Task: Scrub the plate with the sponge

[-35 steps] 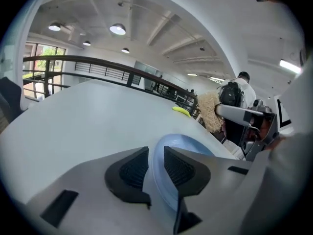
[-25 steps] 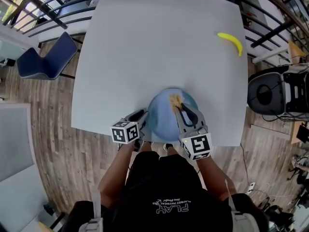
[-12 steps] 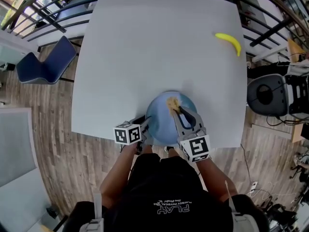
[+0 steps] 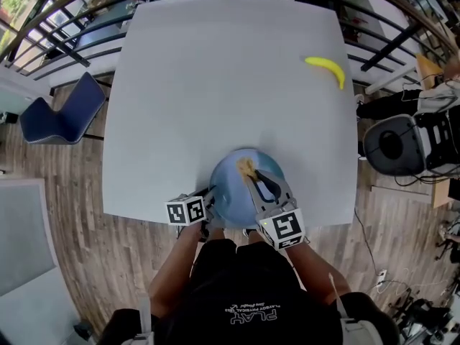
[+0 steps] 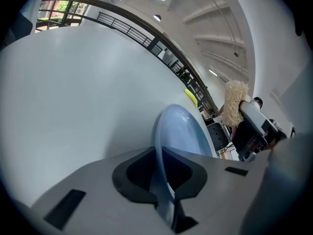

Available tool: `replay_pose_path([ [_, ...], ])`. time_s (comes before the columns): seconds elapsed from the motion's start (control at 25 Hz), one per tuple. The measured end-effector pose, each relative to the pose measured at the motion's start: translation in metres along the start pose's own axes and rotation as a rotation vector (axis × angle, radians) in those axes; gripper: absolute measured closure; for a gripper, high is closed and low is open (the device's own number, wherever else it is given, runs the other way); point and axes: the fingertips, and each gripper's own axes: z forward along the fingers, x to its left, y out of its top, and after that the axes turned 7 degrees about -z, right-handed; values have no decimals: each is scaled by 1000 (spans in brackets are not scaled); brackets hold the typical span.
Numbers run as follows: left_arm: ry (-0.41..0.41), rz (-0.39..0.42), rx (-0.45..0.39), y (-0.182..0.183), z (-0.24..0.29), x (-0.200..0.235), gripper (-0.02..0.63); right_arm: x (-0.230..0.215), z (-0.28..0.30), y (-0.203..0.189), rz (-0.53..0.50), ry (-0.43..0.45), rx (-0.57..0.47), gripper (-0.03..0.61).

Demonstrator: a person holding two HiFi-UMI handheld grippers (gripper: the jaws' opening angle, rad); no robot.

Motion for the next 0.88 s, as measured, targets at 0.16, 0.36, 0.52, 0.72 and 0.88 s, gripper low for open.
replay_pose_path([
  [0.16, -27, -49, 8, 1, 7, -4, 581, -6, 1, -2, 5, -6, 5, 511],
  [0.36, -58, -90, 15, 4, 10, -6, 584, -8, 4, -4, 13, 3, 8, 511],
  [0.52, -72, -99, 9, 4, 10, -7, 583, -8, 5, -3, 11, 7, 1, 511],
  [0.72, -102, -87, -24, 14, 6, -20, 584, -14, 2, -2, 14, -18, 6, 511],
  [0.88, -108, -54, -90, 28, -8, -28, 584, -13, -5, 0, 19, -42, 4, 511],
])
